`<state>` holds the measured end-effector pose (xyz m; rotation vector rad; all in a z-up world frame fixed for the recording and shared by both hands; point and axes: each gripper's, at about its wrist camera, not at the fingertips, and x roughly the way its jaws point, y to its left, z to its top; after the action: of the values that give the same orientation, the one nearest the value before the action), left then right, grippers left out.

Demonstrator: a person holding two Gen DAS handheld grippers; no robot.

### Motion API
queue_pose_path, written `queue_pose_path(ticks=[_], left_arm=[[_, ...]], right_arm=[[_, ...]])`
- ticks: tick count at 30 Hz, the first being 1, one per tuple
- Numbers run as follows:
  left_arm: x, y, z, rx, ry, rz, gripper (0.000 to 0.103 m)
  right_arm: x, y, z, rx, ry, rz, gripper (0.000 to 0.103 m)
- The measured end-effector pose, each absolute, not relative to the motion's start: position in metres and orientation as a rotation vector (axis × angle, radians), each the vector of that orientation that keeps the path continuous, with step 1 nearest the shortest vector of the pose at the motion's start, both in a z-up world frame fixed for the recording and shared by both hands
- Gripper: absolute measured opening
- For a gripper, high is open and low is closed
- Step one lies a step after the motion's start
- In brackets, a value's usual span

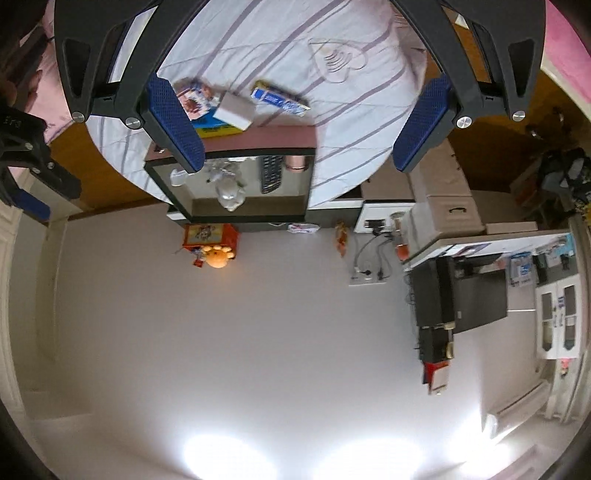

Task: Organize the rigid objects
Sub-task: 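Move both tools back toward the loose items beside the box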

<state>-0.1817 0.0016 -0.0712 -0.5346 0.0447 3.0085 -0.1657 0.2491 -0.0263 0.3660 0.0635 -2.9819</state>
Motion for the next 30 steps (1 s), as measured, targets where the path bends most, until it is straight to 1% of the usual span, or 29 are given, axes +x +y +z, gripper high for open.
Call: queue_pose_path(ticks=[6,18,24,30], left_arm=[[-0.172,-0.016,-0.067,-0.557,-0.045,3.037,0.103],[-0.174,-0.012,-0.075,-0.595,-0.003,3.032,0.103],[-0.186,-0.009,-0.093,-0.68,0.019,3.008,0.103],[-0.199,-0.009,-0.114,-0.774,0.043,2.987,0.103]], right_arm=[[-0.156,0.251,-0.022,0.36,0.064,-2.99,0.103],[-0.159,0.25,-0.031,0.41,0.068,-2.982,0.103],[-0.178,0.24,-0.06,0.531,0.082,-2.951,0.103],[-0.204,0.222,-0.099,0.72,0.103,-2.897,0.103]])
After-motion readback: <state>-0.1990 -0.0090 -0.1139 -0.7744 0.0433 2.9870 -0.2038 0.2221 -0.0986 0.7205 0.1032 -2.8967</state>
